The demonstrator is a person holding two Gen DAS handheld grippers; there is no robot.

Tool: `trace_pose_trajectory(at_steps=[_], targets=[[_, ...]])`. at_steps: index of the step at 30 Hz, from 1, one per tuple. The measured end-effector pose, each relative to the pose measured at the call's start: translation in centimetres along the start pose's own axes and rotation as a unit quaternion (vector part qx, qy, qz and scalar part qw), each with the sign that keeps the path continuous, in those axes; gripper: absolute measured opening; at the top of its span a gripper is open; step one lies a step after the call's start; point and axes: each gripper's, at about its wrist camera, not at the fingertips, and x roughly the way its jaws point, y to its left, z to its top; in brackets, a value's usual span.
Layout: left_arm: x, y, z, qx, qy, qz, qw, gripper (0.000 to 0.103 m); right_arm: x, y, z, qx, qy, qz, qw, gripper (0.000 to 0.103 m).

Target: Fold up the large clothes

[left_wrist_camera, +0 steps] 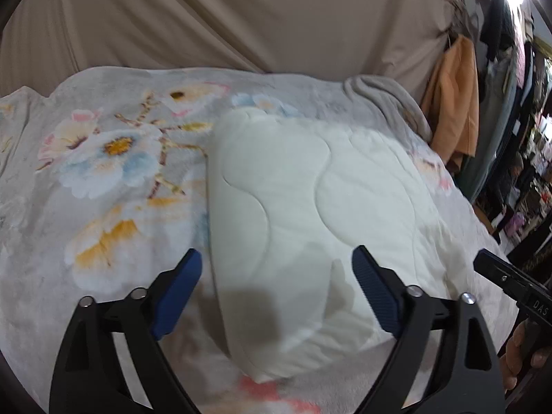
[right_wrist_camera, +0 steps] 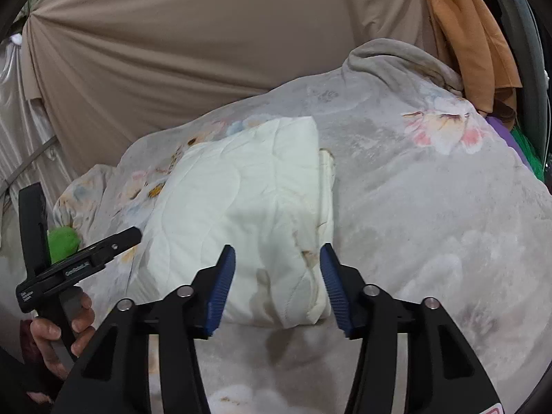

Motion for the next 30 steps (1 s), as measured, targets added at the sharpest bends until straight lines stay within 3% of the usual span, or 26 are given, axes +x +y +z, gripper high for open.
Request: trace_pose_trajectory(at_steps=[3,7,13,19,30], targets=[[0.8,1.4,1.2,-0.025,0.007,0.002,0.9997,0.094,2.5,-2.0,0.8,0.04,0.032,0.011,0.999,0.062],[3.3,2.9,1.6,-0.051,0.049,-0.022,0.9972,0.095,6.5,-3.6,0.6,0.083,0.089,0.047,0.991,0.066],[6.2,3.7,0.6,-0.084,0.088,-0.054,0.9911,0.098,9.9,-4.0,0.1,0.104,0.119,0.08,0.984,0.081],[7.4,2.4,0.7,-0.069,0.088,-0.052,0.9924,0.098,12.4,-4.4,0.0,0.124,0.136,0.116,0.976,0.089],[7.7,0.2,0.9,-0.016,0.061,-0.006,0.998,0.098,13.7,-3.4,0.3,0.129,0.131,0.122,0.975,0.092]])
